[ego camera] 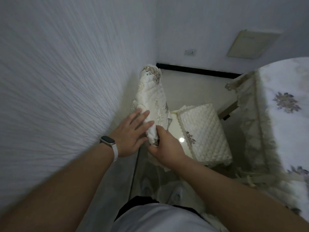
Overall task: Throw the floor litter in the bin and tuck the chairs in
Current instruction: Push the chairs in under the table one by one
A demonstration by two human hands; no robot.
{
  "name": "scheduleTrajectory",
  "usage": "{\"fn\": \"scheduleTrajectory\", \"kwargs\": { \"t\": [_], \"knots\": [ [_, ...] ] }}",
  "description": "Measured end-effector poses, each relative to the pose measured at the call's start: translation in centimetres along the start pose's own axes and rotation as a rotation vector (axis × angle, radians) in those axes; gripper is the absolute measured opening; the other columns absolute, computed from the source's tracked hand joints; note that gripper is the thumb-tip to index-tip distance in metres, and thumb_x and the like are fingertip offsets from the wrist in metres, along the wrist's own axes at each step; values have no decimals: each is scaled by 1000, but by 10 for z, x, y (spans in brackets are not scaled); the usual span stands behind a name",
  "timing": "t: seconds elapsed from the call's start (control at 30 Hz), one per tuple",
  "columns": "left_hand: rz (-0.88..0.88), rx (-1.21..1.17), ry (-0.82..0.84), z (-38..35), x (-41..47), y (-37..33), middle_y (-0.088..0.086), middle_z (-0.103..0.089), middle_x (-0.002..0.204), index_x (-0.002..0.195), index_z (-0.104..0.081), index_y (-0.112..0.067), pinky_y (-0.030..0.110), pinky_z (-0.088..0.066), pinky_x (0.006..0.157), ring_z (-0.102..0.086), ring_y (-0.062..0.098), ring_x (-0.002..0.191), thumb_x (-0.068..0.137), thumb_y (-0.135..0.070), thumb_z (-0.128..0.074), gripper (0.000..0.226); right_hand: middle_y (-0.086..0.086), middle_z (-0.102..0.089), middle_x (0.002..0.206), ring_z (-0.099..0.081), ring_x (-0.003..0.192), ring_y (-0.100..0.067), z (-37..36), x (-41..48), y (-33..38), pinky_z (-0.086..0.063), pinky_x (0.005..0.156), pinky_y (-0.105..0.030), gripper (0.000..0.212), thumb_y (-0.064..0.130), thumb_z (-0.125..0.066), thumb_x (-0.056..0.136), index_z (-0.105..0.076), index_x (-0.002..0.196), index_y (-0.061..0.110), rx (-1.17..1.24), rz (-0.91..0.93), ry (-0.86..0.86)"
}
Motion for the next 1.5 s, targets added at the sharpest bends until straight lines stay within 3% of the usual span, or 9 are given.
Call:
{"fn": "scheduleTrajectory", "kwargs": {
  "t": [0.13, 0.23, 0.43, 0.53, 0.77, 0.93, 1.17, 1.33, 1.5],
  "knots": [
    [-78, 51, -64, 3, 19, -1, 14, -28, 155, 146, -35, -22, 59, -40, 103, -31, 44, 139, 96, -38, -43, 53, 5, -58, 98, -55, 82, -16, 16, -7, -9, -47, 68, -35, 47, 40, -63, 75, -46, 116, 26, -2, -12, -13],
    [-96, 38, -87, 6, 44, 0, 11, -26, 156, 146, -34, -24, 61, -35, 107, -27, 41, 141, 99, -46, -35, 52, 6, -62, 99, -58, 82, -16, 41, -11, -17, -49, 69, -33, 49, 39, -64, 75, -49, 120, 27, -10, -35, -38],
    [-152, 0, -123, 17, 115, -3, 8, -28, 153, 143, -35, -26, 65, -32, 106, -26, 37, 141, 85, -51, -48, 64, 9, -65, 101, -61, 84, -13, 101, -19, -32, -50, 77, -33, 58, 35, -69, 78, -48, 132, 31, 30, -110, -66],
    [-264, -28, -149, 24, 154, -23, 12, -38, 148, 138, -41, -22, 65, -33, 104, -30, 38, 137, 84, -54, -50, 63, 16, -64, 94, -61, 78, -3, 129, -26, -50, -51, 72, -30, 59, 30, -69, 77, -47, 131, 36, 88, -153, -94],
    [-418, -170, -217, 25, 239, -81, 20, -47, 143, 130, -49, -15, 59, -31, 109, -33, 44, 137, 89, -62, -52, 62, 18, -62, 95, -61, 74, -1, 201, -43, -100, -47, 63, -23, 61, 28, -69, 79, -45, 134, 36, 141, -249, -229],
    [-498, -203, -245, 30, 290, -121, 19, -52, 138, 128, -50, -17, 61, -34, 104, -38, 42, 133, 90, -65, -48, 61, 16, -63, 91, -59, 72, -2, 249, -49, -127, -48, 62, -29, 51, 29, -64, 81, -46, 127, 42, 128, -287, -264],
    [-570, -164, -379, 26, 312, -136, 13, -60, 126, 118, -54, -22, 60, -33, 97, -51, 36, 121, 86, -68, -42, 57, 15, -57, 121, -60, 97, -9, 285, -44, -125, -52, 79, -34, 65, 54, -62, 81, -37, 139, 38, -162, -255, -339],
    [-702, -136, -346, 30, 344, -114, 12, -64, 118, 113, -54, -18, 47, -32, 88, -55, 29, 110, 89, -71, -33, 61, 11, -60, 115, -63, 94, -17, 290, -31, -112, -54, 71, -37, 63, 53, -53, 78, -38, 136, 36, -253, -194, -432],
    [-915, -248, -240, 31, 396, -90, 12, -67, 93, 100, -61, -10, 48, -39, 91, -62, 28, 84, 81, -73, -49, 67, 11, -65, 104, -66, 83, -16, 300, -11, -95, -55, 58, -33, 56, 59, -52, 78, -45, 128, 33, -358, -220, -616]
  ]
}}
Point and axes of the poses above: each hand's wrist, its own x-axis towards the middle knuckle, its own z-axis out of the back of the hand, y = z × x, the point moved 8 cm from there along x, towards the middle knuckle
